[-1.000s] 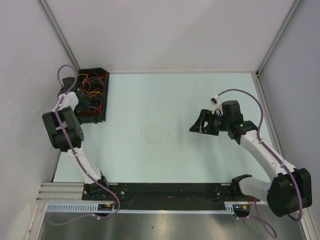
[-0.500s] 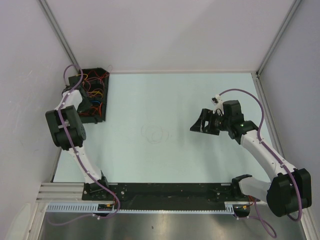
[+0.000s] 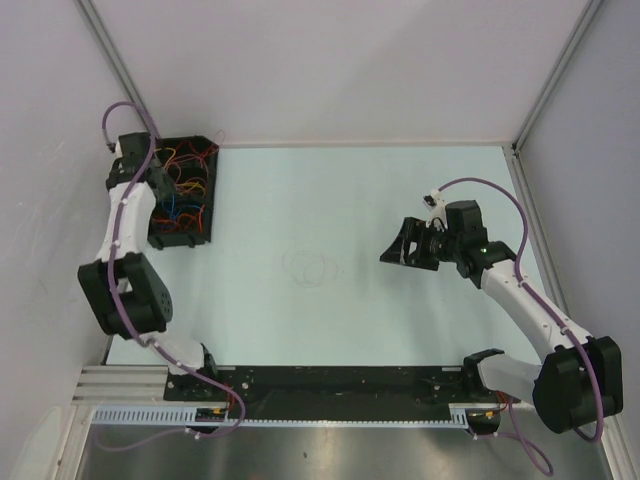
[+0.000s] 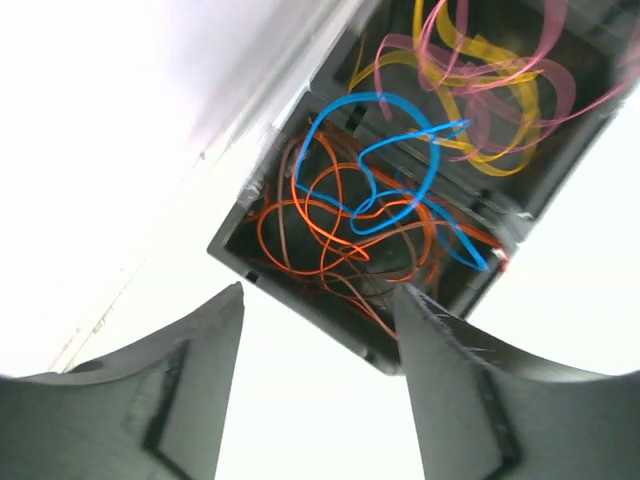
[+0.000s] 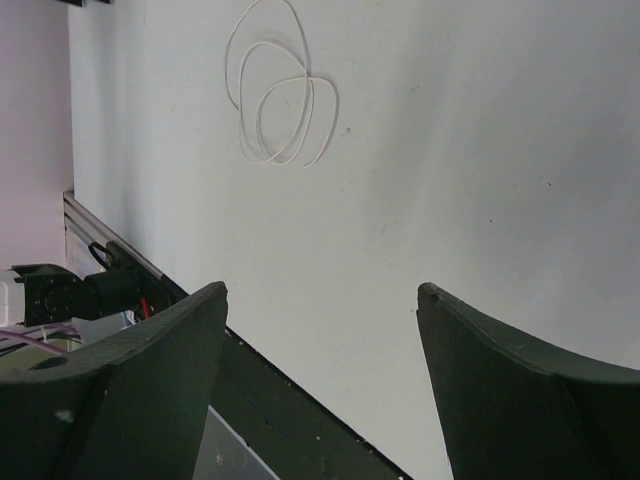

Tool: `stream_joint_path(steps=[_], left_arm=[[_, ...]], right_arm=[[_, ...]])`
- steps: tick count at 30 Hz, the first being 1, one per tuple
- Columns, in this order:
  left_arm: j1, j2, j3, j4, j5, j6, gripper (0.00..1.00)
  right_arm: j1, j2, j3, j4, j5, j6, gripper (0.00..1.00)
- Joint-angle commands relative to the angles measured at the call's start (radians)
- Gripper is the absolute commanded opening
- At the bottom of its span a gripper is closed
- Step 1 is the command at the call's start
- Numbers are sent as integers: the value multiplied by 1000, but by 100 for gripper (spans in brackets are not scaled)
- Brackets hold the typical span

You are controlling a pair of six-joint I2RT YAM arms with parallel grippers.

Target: Untangle the cables

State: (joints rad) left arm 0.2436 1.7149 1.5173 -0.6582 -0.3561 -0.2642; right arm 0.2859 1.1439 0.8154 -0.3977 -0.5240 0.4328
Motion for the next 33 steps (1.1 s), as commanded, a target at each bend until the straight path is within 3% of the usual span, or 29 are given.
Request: stream_joint_path(steps=[1,8,16,24,33], left_arm=[[-58,-211,-57,40,-7,-17,71],[-300,-481,-198,101,45,-20,77],[-530,-540,-422,152,152,-113,77],[-806,-491,-661,389,195,-188,71],[-961,-269,-655,479,198,-171,72]], right_arm=[[-5,-3,1,22,7,15,81],[15,11,1,48,38,50,82],[105,57,4,85,116,110,82],[254,203,80,112,260,179,81],[245,270,136,76,311,152,81]])
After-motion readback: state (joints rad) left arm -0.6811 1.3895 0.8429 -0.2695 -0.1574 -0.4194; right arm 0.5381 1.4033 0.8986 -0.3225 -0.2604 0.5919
